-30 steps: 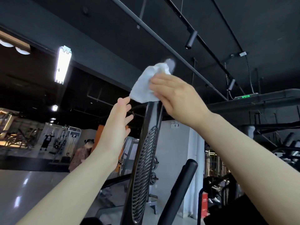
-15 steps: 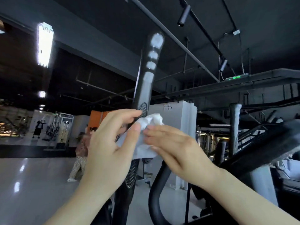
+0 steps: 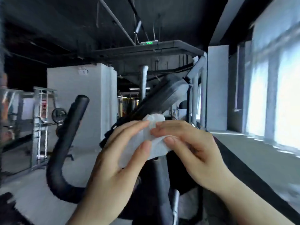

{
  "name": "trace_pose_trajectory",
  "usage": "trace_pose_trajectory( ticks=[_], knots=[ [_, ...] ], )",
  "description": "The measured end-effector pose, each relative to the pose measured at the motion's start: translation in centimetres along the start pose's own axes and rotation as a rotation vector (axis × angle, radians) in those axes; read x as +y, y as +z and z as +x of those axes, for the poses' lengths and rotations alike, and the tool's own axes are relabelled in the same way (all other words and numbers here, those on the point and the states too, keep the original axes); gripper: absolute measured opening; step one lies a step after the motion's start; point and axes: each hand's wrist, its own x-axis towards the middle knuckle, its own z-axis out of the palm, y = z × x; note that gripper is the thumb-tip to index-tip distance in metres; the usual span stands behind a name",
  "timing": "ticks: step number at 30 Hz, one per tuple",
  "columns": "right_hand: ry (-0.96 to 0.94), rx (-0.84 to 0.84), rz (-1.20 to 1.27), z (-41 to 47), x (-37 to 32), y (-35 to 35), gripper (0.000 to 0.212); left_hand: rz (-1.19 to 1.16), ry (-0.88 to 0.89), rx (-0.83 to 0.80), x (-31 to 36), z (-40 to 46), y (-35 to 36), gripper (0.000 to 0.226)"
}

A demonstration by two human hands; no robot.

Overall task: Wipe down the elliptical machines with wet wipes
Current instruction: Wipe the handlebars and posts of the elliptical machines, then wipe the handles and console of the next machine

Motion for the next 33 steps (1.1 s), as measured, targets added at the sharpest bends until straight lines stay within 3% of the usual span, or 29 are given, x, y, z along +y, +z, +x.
trace_pose_trajectory(
  ticks=[3, 7, 11, 15, 19, 25, 31, 33],
  knots=[
    [0.246, 0.074, -0.024, -6.0, -1.9, -3.5, 0.022, -0.221, -0.149, -0.109, -2.0, -3.2, 6.3, 0.043],
    [0.602, 0.255, -0.087, -14.2, -5.8, -8.7, 0.020, -0.458, -0.393, -0.410, -1.4, -8.2, 16.0, 0.046],
    [0.913, 0.502, -0.256, -21.5, -10.5, -14.2, 0.014, -0.594, -0.411, -0.680, 0.8, -12.0, 25.3, 0.028],
    [1.095, 0.713, -0.503, -28.0, -14.6, -19.0, 0.008, -0.692, -0.460, -0.965, 4.1, -16.2, 33.6, 0.014],
    [1.340, 0.725, -0.823, -35.4, -18.0, -24.6, 0.031, -0.640, -0.547, -1.071, 6.8, -21.2, 41.4, 0.006],
    [1.585, 0.815, -1.020, -43.2, -22.0, -32.8, 0.035, -0.575, -0.563, -1.225, 10.9, -26.6, 53.1, 0.007],
    [1.753, 0.570, -1.373, -47.1, -26.0, -37.8, 0.019, -0.429, -0.449, -1.305, 13.4, -29.6, 62.5, 0.005],
    [1.822, 0.555, -1.496, -48.0, -28.8, -38.4, 0.019, -0.370, -0.359, -1.387, 13.1, -30.8, 63.6, 0.019]
  ],
)
